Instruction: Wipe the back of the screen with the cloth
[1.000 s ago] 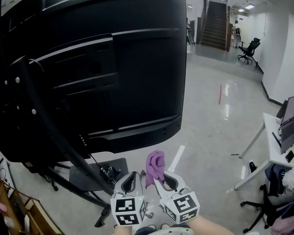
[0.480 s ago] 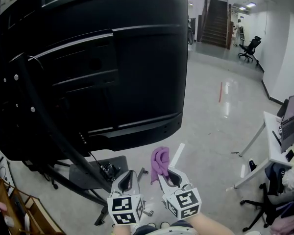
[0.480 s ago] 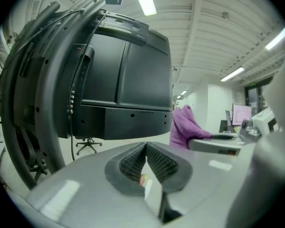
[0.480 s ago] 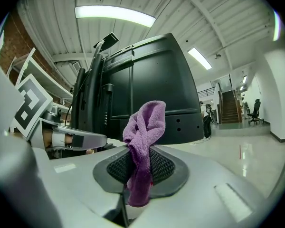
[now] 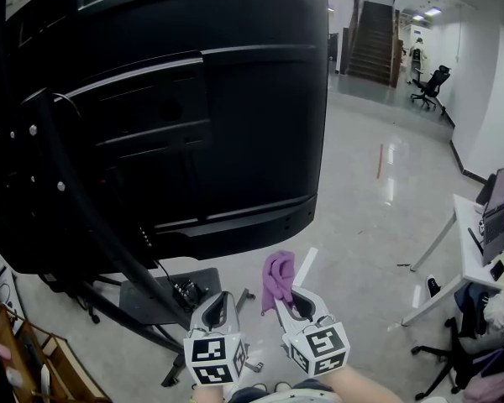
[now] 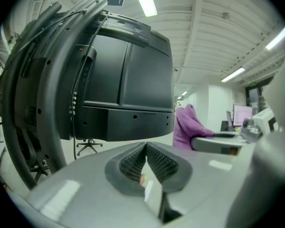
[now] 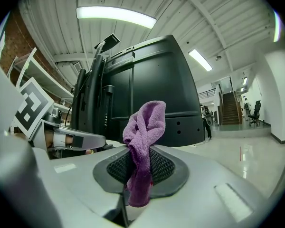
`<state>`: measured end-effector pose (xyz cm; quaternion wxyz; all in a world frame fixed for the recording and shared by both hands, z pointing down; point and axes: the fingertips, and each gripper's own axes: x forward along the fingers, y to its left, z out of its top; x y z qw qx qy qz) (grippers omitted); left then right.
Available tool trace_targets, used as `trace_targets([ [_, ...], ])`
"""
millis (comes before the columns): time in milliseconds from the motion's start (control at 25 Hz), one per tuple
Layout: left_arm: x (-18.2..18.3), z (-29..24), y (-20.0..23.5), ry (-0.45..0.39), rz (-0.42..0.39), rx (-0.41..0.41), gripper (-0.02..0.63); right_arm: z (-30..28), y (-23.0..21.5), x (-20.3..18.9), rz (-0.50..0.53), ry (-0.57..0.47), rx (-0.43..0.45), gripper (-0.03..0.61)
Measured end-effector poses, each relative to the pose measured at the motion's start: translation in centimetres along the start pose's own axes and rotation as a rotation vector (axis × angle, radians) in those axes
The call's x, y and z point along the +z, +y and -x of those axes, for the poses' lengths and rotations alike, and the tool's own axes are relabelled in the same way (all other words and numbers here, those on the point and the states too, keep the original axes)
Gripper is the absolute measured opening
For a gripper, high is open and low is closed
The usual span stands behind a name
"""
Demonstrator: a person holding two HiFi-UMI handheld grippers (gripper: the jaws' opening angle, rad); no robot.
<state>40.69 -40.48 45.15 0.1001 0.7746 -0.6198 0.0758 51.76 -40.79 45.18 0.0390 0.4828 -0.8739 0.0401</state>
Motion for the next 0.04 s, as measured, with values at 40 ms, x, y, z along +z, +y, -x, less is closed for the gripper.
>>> trace_targets([
  [40,0.04,0.00,0.06,-0.001,0.001,0.000,0.008,0.01,-0.02,0.02,0.000,-0.001,0.000,0.066],
])
